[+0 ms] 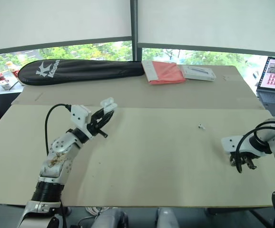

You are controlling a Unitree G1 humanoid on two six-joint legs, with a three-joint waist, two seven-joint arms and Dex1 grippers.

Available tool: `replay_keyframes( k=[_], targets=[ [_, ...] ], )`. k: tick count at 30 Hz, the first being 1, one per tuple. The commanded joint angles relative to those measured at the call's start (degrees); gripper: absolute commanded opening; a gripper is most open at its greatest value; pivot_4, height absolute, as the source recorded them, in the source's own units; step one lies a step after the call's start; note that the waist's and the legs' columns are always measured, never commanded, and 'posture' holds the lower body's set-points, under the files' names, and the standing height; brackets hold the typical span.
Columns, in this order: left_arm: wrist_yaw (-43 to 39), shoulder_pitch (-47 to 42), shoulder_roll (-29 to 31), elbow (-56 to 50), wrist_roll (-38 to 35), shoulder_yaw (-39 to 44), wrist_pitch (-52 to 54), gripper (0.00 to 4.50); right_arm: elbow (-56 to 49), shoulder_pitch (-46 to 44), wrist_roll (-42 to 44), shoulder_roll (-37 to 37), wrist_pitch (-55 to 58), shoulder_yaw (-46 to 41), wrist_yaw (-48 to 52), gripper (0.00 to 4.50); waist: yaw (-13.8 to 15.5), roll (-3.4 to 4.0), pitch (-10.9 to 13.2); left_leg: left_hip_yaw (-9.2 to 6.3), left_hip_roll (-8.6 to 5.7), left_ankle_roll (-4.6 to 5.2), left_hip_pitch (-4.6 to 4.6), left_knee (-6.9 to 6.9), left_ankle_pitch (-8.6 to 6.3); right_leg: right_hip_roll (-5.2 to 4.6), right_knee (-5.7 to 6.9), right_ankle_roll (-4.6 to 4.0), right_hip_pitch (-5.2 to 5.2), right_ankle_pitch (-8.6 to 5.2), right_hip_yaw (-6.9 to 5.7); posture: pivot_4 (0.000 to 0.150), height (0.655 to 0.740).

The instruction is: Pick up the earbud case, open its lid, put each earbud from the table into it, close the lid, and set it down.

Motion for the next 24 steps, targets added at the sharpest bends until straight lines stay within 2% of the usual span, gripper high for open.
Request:
replay_keyframes(
  k=[1, 4, 7, 9, 12, 15, 17, 19, 21, 24],
  targets=[
    [0.1, -1.0, 0.1, -1.4, 0.1, 0.2, -0.4, 0.57, 0.6, 0.1, 0.3, -0.7, 0.8, -0.6, 0.2, 0.34, 0.0, 0.00, 0.0, 0.00, 0.00, 0.00, 0.00, 0.00, 0.00, 0.00, 0.00, 0.00, 0.00, 0.00, 0.00, 0.150, 0.7400],
    [0.2, -1.0, 0.1, -1.3, 0.2, 0.2, -0.5, 0.57, 0.4, -0.9, 1.8, 0.3, 3.3, -1.6, 0.5, 0.34, 0.0, 0.00, 0.0, 0.00, 0.00, 0.00, 0.00, 0.00, 0.00, 0.00, 0.00, 0.00, 0.00, 0.00, 0.00, 0.150, 0.7400],
    [0.3, -1.1, 0.0, -1.3, 0.2, 0.2, -0.5, 0.57, -1.7, -3.6, 6.0, 3.3, 13.4, -4.4, 2.2, 0.34, -0.3, 0.00, 0.0, 0.00, 0.00, 0.00, 0.00, 0.00, 0.00, 0.00, 0.00, 0.00, -0.01, 0.00, 0.00, 0.150, 0.7400],
    [0.3, -1.2, -0.2, -1.2, 0.3, 0.0, -0.6, 0.57, -5.6, -5.8, 10.0, 6.4, 26.0, -7.5, 2.6, 0.34, -0.9, 0.00, 0.0, 0.02, 0.03, -0.01, -0.01, -0.01, 0.01, 0.00, 0.00, -0.05, -0.05, 0.05, 0.02, 0.150, 0.7400],
    [0.2, -1.7, -1.0, -1.0, 0.3, -0.6, -0.8, 0.57, -17.4, -10.5, 18.6, 12.9, 53.6, -14.2, -0.8, 0.34, -1.3, 0.11, 0.0, 0.01, 0.09, -0.12, -0.14, -0.07, 0.07, 0.04, 0.11, -0.13, -0.29, 0.11, 0.08, 0.150, 0.7400],
    [-0.2, -2.4, -2.1, -0.4, 0.4, -1.5, -1.1, 0.57, -30.7, -12.6, 26.8, 19.2, 76.5, -21.9, -8.5, 0.34, -0.5, 0.19, 0.0, -0.08, 0.09, -0.19, -0.29, -0.06, 0.11, 0.01, 0.49, -0.17, -0.56, 0.13, -0.03, 0.150, 0.7400],
    [-0.4, -2.9, -3.0, 0.0, 0.4, -2.1, -1.2, 0.57, -37.6, -13.7, 31.3, 24.8, 87.2, -28.3, -15.5, 0.34, 0.3, 0.22, 0.0, -0.17, 0.10, -0.24, -0.51, -0.05, 0.11, 0.01, 0.68, -0.18, -0.79, 0.11, -0.13, 0.150, 0.7400],
    [0.1, -3.9, -4.4, 1.1, 1.0, -3.0, -2.0, 0.57, -44.2, -15.7, 34.3, 34.5, 97.9, -38.5, -25.4, 0.34, 0.8, 0.23, 0.0, -0.22, 0.05, -0.32, -1.04, 0.07, 0.16, -0.02, 0.94, -0.21, -1.33, 0.14, -0.14, 0.150, 0.7400],
    [0.3, -4.8, -5.7, 2.3, 1.7, -3.5, -2.9, 0.57, -50.2, -15.9, 36.0, 42.1, 102.8, -44.7, -33.0, 0.34, 1.2, 0.23, 0.0, -0.27, 0.03, -0.36, -1.19, 0.17, 0.20, -0.01, 0.96, -0.26, -1.37, 0.19, -0.21, 0.150, 0.7400],
    [0.8, -7.3, -8.4, 4.6, 2.5, -4.8, -4.3, 0.57, -59.5, -14.4, 37.5, 54.4, 99.2, -47.3, -44.2, 0.34, 1.3, 0.25, 0.0, -0.27, -0.05, -0.27, -1.30, 0.24, 0.17, -0.02, 0.93, -0.24, -1.38, 0.22, -0.22, 0.150, 0.7400]
  ],
)
